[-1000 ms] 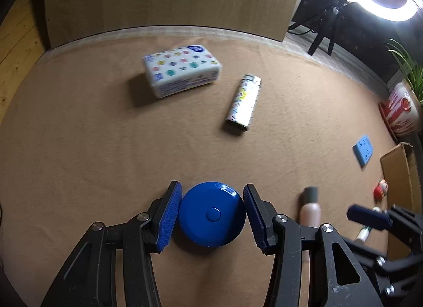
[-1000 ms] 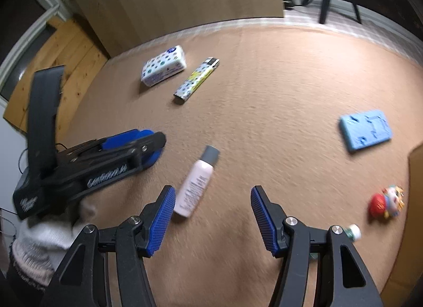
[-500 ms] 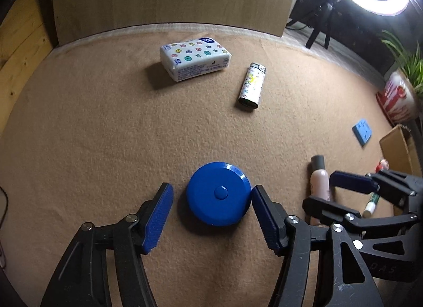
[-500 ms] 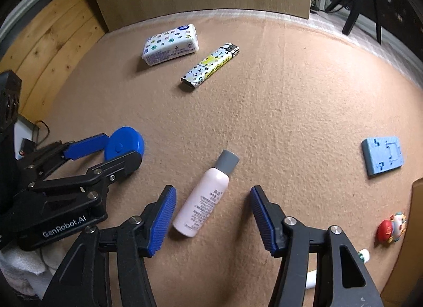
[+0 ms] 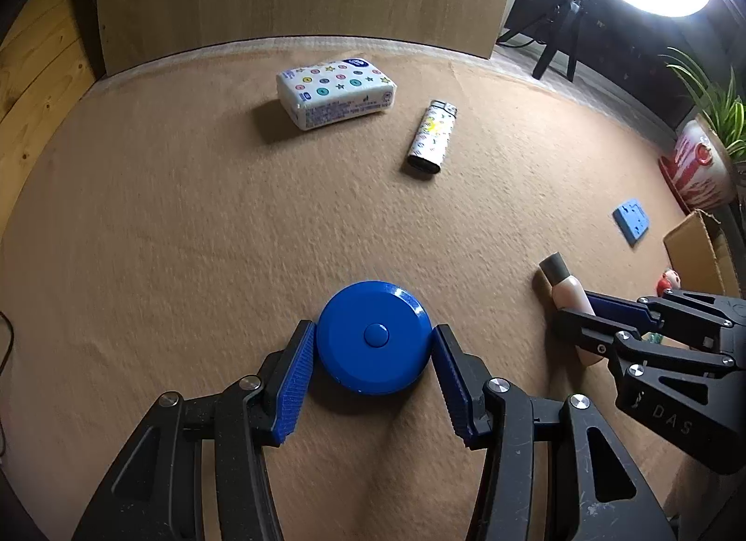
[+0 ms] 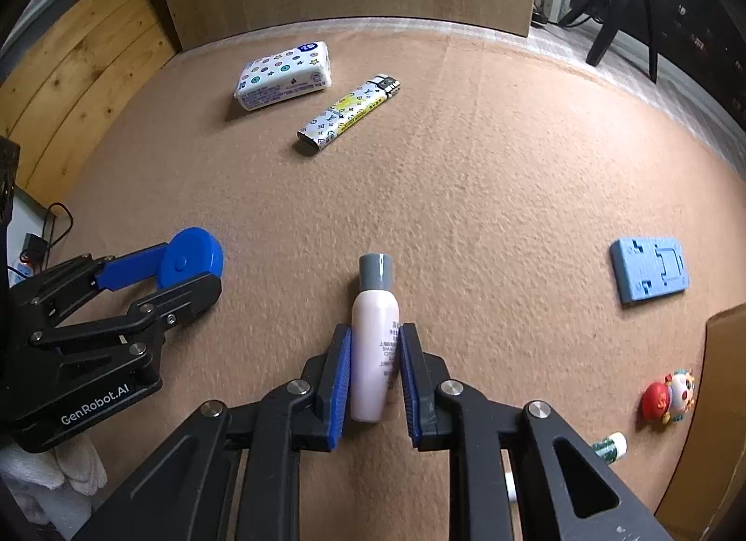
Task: Organize objects
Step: 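Grasp the blue tape measure with the left tool while the right tool grasps the pink bottle, then carry the tape measure and pink bottle into the box and open both tools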
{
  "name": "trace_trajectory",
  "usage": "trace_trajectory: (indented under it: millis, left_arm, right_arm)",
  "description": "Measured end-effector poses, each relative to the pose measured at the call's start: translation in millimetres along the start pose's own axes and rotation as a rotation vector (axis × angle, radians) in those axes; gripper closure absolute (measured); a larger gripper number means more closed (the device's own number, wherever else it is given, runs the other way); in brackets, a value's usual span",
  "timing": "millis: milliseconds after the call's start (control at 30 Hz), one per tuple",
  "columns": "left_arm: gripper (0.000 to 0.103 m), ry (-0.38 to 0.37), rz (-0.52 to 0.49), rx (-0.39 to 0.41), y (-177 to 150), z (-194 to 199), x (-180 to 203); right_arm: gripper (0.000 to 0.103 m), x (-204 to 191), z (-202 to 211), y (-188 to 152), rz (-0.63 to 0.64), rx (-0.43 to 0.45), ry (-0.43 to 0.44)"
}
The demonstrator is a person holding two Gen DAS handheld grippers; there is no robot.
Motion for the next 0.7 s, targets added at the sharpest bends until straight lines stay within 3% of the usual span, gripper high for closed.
trace_trajectory:
  millis: [433,700]
  left_arm:
    - [0.049,-0.073,0.020,0.017,-8.0,28.3,30.2]
    - [0.049,-0.160,-0.041,0.064,3.6,51.7,84.3]
  right_arm:
    - [0.085,44.4,73.7,-23.8,-0.187,0.102,0.052]
    - [0.085,98.1,135.4,-46.7,-0.286,0.202,-0.038]
Point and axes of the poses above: each gripper's, at about its wrist camera, not at the fingertips, and z roughly against the way its jaws point, x to its right, y to its top, the point moved 3 cm from there along -z, roughly the way its jaws point, and after that the axes turned 13 degrees about x, right-handed, at the moved point
